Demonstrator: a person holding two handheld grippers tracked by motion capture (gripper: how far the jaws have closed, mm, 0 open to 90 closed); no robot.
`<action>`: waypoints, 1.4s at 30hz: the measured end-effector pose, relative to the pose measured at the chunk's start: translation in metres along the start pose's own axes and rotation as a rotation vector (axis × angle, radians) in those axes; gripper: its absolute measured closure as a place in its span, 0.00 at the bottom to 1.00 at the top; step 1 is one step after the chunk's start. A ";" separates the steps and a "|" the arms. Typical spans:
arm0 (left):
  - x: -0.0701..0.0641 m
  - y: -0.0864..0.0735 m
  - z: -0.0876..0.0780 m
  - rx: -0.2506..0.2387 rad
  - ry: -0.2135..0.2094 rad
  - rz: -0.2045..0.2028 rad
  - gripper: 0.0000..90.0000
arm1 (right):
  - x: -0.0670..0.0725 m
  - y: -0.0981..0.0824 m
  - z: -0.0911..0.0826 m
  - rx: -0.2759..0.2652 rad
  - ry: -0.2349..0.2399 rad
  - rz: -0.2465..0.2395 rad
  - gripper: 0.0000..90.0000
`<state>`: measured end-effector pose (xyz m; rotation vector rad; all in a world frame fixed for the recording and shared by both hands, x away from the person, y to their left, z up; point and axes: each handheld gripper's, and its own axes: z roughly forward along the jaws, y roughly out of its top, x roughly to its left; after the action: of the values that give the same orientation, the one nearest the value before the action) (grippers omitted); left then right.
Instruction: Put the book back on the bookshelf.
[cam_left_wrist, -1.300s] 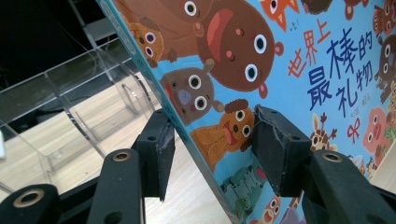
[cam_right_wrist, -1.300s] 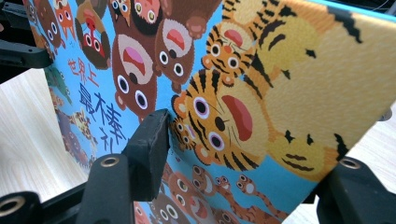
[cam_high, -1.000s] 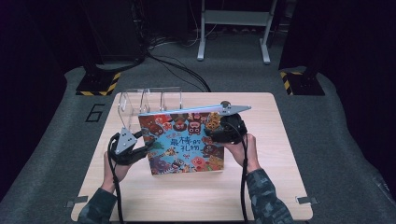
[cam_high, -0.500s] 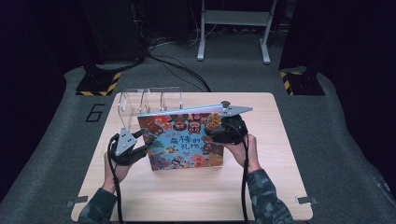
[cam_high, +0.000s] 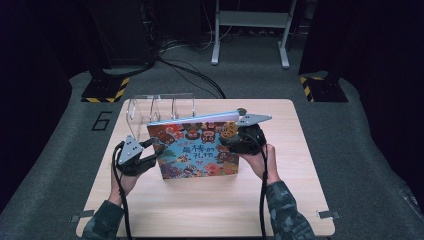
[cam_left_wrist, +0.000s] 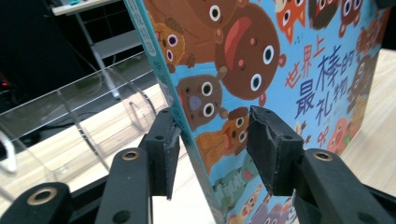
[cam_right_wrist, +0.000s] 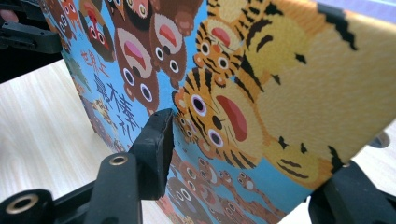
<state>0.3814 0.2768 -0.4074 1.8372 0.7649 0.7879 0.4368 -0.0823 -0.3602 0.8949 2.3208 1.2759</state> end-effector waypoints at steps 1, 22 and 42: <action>-0.001 -0.002 0.000 -0.010 0.012 0.003 0.63 | 0.000 0.000 0.000 -0.005 -0.001 -0.003 0.51; 0.012 0.012 -0.002 -0.022 -0.145 -0.066 0.55 | -0.001 -0.007 -0.003 0.016 0.026 -0.041 0.54; 0.022 0.017 -0.001 -0.106 -0.272 -0.132 0.54 | -0.003 -0.006 -0.004 0.031 0.057 -0.041 0.46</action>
<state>0.3962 0.2888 -0.3877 1.7346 0.6484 0.4721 0.4347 -0.0888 -0.3631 0.8261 2.3957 1.2679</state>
